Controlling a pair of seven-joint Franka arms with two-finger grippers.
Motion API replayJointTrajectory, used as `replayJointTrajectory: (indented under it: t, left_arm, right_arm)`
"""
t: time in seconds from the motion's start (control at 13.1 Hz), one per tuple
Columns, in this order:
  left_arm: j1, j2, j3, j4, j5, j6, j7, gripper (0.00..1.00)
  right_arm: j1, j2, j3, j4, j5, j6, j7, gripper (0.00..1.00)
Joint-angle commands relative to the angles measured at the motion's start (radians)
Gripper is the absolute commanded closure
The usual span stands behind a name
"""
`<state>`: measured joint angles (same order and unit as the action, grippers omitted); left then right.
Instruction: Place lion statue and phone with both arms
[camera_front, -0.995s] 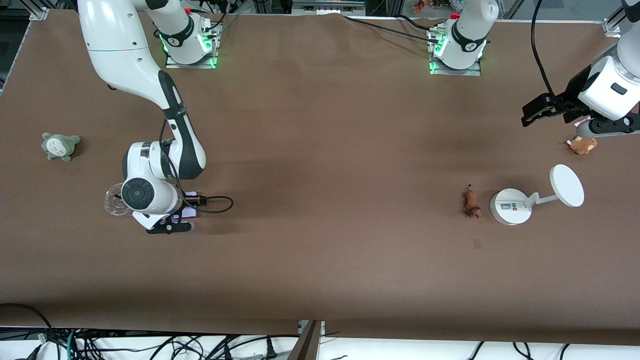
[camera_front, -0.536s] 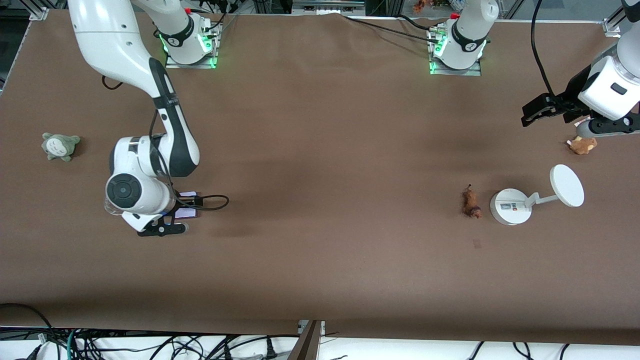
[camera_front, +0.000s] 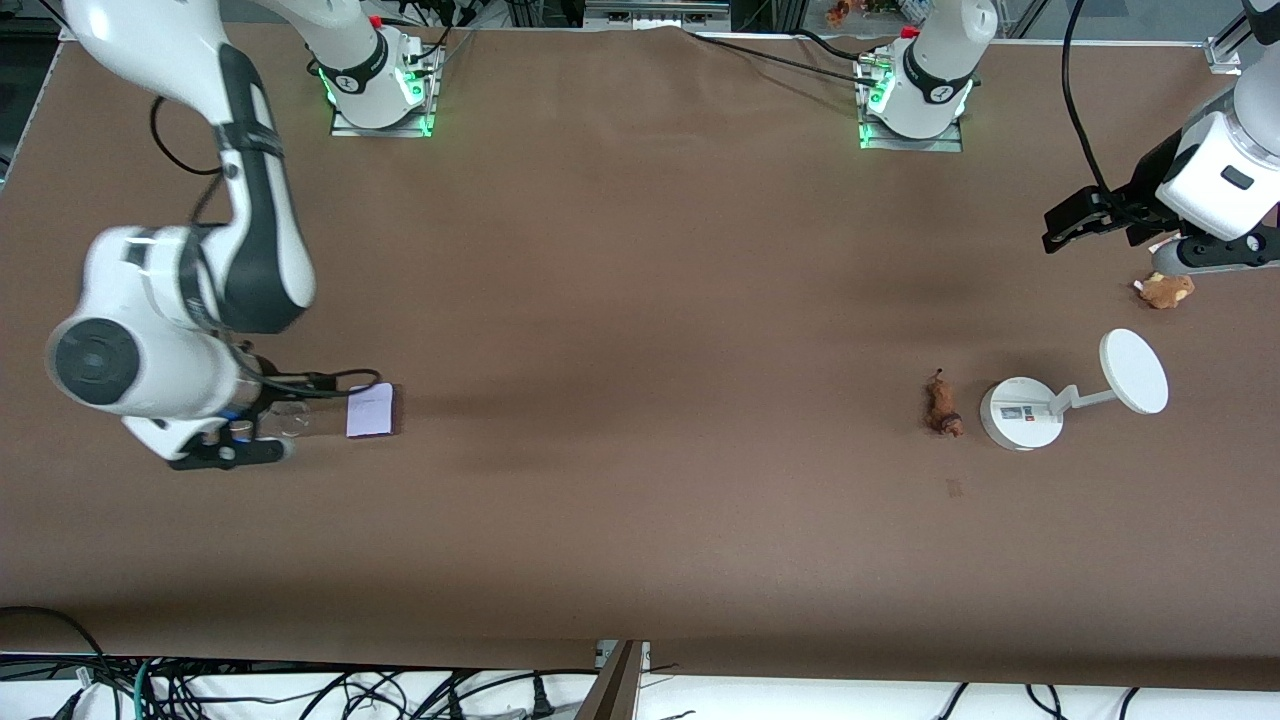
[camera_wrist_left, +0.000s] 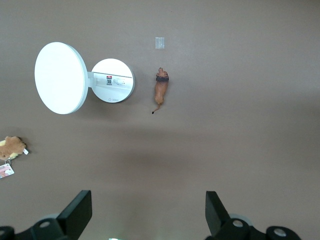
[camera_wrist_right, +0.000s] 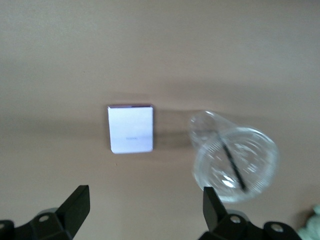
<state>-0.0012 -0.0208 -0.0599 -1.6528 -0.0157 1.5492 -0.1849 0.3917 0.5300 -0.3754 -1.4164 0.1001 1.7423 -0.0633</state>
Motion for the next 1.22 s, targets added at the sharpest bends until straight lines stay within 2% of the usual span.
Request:
replayJointTrajectory:
  t: [0.0, 0.08, 0.31, 0.38, 0.54, 0.77, 1.15]
  left_arm:
    - [-0.013, -0.008, 0.011, 0.004, 0.010, -0.017, 0.005, 0.00]
    - [-0.013, -0.008, 0.011, 0.004, 0.010, -0.021, 0.007, 0.00]
    - [-0.013, -0.008, 0.011, 0.004, 0.010, -0.021, 0.005, 0.00]
    - [-0.013, -0.008, 0.011, 0.002, 0.010, -0.021, 0.005, 0.00]
    - [-0.013, -0.008, 0.011, 0.004, 0.010, -0.024, 0.007, 0.00]
    - [-0.013, -0.008, 0.011, 0.002, 0.010, -0.026, 0.007, 0.00]
    - [-0.011, -0.008, 0.011, 0.002, 0.010, -0.026, 0.007, 0.00]
  right_arm:
    - [-0.055, -0.094, 0.013, -0.013, 0.001, -0.081, -0.015, 0.00]
    - [-0.088, -0.132, 0.038, -0.015, 0.001, -0.127, -0.012, 0.00]
    - [-0.204, -0.267, 0.163, -0.065, -0.031, -0.202, -0.012, 0.00]
    - [-0.221, -0.319, 0.191, -0.103, -0.069, -0.201, -0.015, 0.00]
    - [-0.269, -0.404, 0.245, -0.127, -0.201, -0.223, -0.023, 0.00]
    - [-0.300, -0.476, 0.259, -0.128, -0.203, -0.225, -0.029, 0.00]
    - [-0.350, -0.528, 0.285, -0.139, -0.154, -0.283, -0.015, 0.00]
